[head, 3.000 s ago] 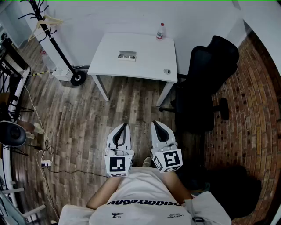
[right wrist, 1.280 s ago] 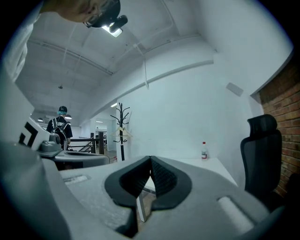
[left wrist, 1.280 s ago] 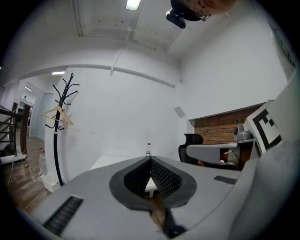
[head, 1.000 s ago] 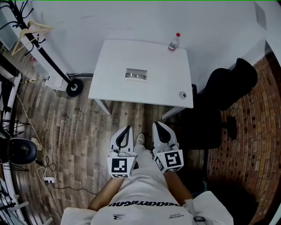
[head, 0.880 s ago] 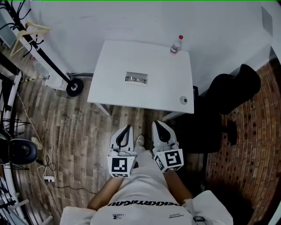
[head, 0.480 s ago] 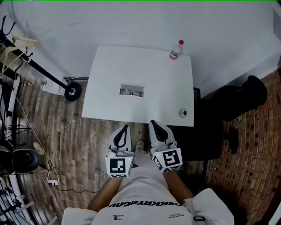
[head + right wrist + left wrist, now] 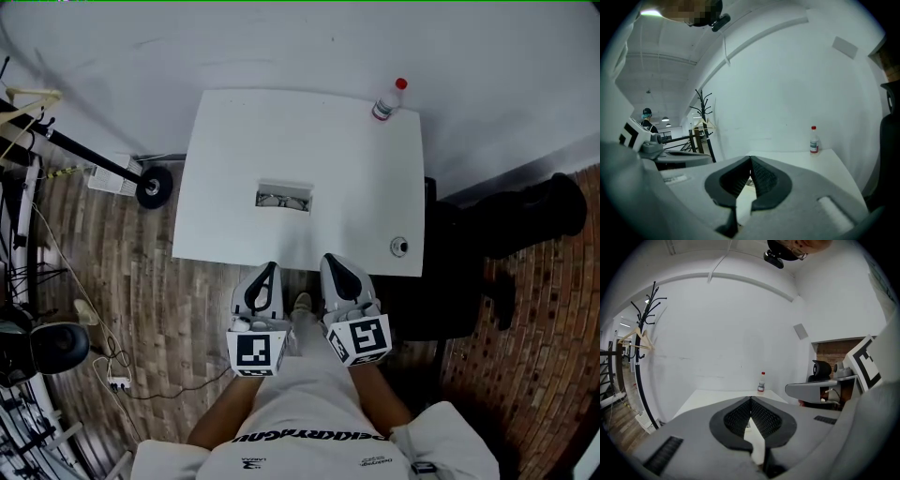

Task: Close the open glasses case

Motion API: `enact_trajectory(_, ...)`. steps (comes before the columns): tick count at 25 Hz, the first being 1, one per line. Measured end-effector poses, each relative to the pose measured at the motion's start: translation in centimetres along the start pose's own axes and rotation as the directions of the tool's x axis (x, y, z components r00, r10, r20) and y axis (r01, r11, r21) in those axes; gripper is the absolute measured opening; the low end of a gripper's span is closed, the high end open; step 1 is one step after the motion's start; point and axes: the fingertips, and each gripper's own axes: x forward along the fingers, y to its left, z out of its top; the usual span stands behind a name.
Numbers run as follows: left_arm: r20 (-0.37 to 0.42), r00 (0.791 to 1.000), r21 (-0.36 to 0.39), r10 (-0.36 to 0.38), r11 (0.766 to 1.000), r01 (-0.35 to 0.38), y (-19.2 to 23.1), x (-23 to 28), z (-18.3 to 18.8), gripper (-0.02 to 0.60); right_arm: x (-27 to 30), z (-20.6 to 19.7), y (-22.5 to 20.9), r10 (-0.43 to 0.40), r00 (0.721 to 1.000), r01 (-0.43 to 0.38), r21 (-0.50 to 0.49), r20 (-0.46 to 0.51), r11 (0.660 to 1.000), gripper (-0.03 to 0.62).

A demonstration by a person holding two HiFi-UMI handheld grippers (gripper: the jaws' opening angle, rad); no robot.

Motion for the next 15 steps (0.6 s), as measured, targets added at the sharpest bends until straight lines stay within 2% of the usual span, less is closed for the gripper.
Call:
enact_trajectory(8, -0.035, 0.998, 0.001, -0.046, 0.999, 0.046, 4.0, 4.2, -1.4, -0.003, 4.9, -1.4, -1.1, -0.056, 0.997, 0.057, 0.016, -0.054, 0.998, -0.005)
enact_trajectory(15, -0.074, 0.993, -0.002, -0.087, 0.996, 0.087, 7.3, 7.7, -3.2, -0.003, 9.2, -2.3, -1.5, -0.074, 0.992, 0.073, -0.01, -0.102, 0.997, -0.005)
